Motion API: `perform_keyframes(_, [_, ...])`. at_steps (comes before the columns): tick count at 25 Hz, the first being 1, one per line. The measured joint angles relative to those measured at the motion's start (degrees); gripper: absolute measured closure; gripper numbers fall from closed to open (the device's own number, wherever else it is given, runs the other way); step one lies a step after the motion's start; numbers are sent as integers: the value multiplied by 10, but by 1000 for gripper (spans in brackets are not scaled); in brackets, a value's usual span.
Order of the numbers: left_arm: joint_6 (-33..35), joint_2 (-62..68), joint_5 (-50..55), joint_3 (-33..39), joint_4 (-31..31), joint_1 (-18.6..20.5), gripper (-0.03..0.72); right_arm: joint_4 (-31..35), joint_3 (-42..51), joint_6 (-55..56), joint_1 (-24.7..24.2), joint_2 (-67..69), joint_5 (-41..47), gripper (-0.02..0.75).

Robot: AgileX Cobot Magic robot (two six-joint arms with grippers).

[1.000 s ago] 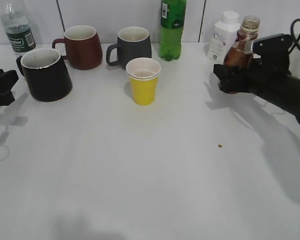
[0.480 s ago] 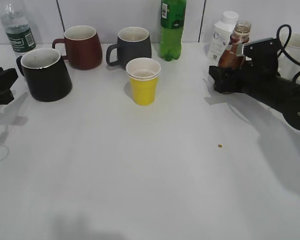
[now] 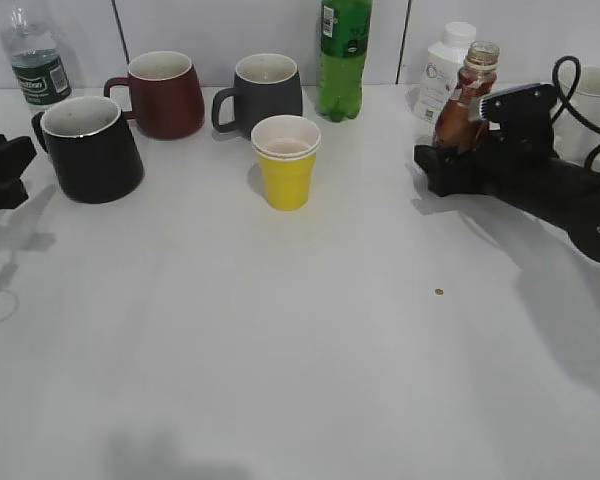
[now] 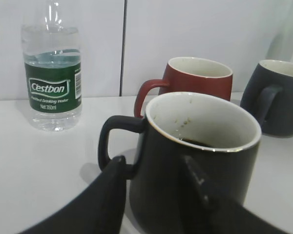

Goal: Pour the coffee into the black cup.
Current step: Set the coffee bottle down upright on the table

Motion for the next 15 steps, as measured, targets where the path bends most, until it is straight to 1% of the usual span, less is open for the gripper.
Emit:
perform_keyframes(4, [0, 0, 0, 0, 0, 0, 407, 0, 2, 0, 0, -12, 28, 92])
perform_keyframes(6, [0, 0, 0, 0, 0, 0, 386, 0, 2, 1, 0, -17, 44, 90])
perform_keyframes(11, [0, 0, 4, 0, 5, 0, 277, 0, 2, 4, 0, -31, 73, 87])
perform_keyframes(15, [-2, 0, 26, 0, 25, 0, 195, 0, 3, 7, 0, -52, 108, 87])
